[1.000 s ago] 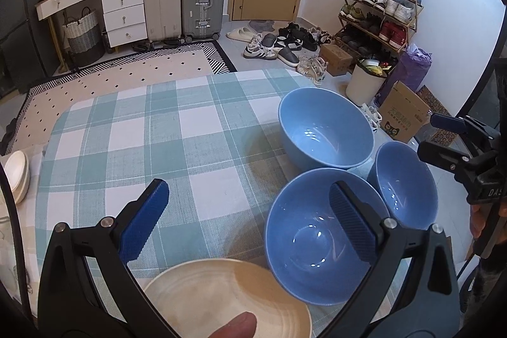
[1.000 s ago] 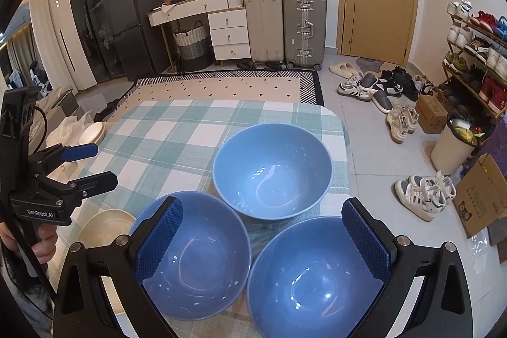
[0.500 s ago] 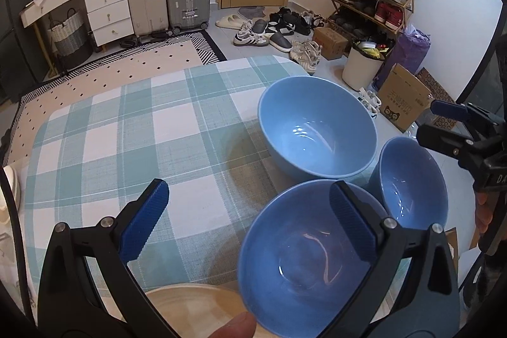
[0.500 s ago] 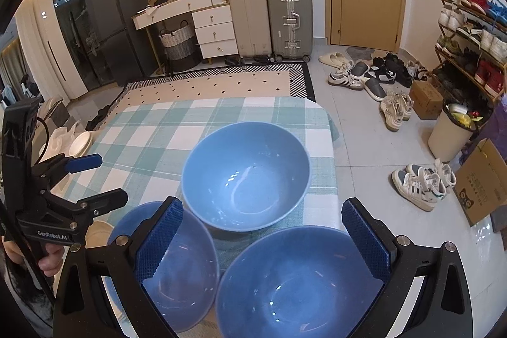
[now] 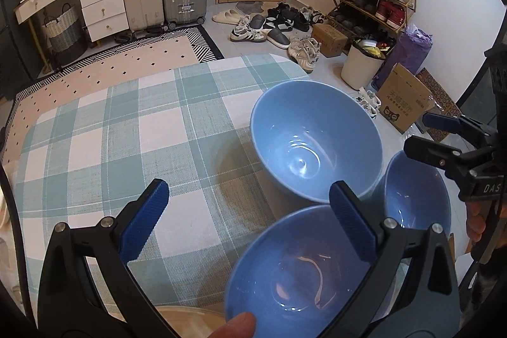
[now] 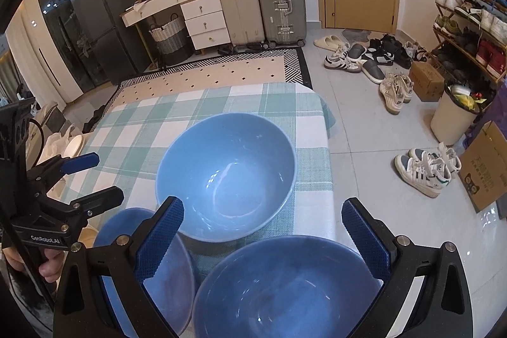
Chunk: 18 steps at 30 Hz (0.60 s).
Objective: Organize plates and bowls
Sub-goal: 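Move both open tools to the rim of the nearest blue bowl, then close both tools on the blue bowl rim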
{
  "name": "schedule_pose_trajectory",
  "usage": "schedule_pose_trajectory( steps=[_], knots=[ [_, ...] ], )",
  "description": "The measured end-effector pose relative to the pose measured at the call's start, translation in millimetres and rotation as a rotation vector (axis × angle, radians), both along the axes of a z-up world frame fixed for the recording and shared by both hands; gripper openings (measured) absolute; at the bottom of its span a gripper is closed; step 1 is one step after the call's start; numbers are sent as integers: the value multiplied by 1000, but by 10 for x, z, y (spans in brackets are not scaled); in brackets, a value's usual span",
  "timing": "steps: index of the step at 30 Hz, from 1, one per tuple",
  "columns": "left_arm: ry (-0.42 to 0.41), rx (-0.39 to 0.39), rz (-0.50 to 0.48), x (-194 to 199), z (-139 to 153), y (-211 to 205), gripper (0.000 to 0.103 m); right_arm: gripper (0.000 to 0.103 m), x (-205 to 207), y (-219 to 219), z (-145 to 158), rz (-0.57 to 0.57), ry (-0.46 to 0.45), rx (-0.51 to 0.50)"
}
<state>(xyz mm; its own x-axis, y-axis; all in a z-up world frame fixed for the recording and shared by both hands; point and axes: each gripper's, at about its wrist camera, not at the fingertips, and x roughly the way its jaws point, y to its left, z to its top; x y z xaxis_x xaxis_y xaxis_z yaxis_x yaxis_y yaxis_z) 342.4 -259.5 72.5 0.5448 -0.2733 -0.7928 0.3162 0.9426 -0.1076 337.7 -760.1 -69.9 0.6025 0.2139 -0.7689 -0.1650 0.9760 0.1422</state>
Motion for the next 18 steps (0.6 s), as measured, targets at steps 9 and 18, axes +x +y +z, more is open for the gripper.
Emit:
schedule_pose_trajectory(
  steps=[9, 18],
  knots=[
    [51, 8, 6, 271, -217, -100, 101, 95, 245, -51, -254, 0, 67, 24],
    [85, -16, -24, 444, -381, -196, 92, 76, 452, -12, -459, 28, 122, 30]
  ],
)
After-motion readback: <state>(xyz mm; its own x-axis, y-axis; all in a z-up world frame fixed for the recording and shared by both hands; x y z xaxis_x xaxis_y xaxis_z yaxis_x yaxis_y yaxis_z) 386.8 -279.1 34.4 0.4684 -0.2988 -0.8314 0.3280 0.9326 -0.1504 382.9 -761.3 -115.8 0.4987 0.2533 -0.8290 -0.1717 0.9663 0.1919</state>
